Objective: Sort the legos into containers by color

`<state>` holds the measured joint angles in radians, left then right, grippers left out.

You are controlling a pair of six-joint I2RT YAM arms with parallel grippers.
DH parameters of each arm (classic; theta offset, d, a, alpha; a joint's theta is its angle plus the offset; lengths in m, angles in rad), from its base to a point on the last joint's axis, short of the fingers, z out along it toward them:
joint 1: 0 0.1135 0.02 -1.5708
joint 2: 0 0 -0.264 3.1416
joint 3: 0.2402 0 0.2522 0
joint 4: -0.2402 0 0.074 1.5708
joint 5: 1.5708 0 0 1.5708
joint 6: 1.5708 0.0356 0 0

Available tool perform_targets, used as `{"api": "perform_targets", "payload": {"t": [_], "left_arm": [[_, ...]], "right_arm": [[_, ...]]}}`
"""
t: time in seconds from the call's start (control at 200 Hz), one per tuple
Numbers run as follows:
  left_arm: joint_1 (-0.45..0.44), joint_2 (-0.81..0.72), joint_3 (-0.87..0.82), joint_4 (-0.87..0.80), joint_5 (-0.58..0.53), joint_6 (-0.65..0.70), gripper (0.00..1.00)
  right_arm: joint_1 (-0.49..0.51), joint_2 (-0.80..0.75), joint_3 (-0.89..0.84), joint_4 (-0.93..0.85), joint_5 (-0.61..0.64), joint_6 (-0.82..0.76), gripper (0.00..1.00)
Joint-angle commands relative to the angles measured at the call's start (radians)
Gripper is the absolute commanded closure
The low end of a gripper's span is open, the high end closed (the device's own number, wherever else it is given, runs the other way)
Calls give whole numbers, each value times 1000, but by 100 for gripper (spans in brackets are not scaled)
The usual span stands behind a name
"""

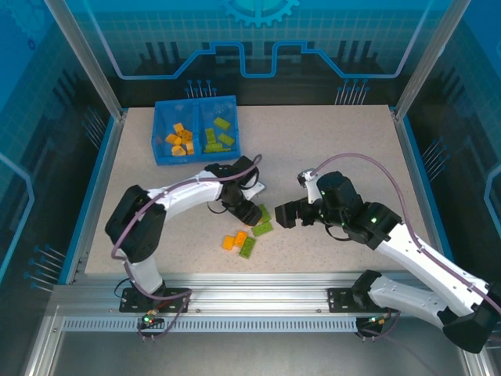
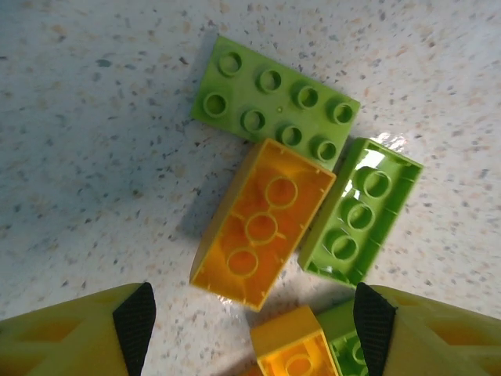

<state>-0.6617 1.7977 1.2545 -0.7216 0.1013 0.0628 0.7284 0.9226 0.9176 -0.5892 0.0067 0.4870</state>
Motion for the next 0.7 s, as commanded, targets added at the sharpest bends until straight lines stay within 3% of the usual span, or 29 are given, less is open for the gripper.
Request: {"api": "perform_targets", "payload": {"t": [0.0,0.485,0.695], "left_arm": [[-26,55,61,-50,-28,44,29],[-45,172,54,6,-135,24,51],[-46,146,20,46,-166,-5,67]], "right_arm": [[-19,-28,-17,-28,22,15,0],[-36,-54,-22,-58,15,33,0],[-35,-40,-13,-52,-26,26,0]]}}
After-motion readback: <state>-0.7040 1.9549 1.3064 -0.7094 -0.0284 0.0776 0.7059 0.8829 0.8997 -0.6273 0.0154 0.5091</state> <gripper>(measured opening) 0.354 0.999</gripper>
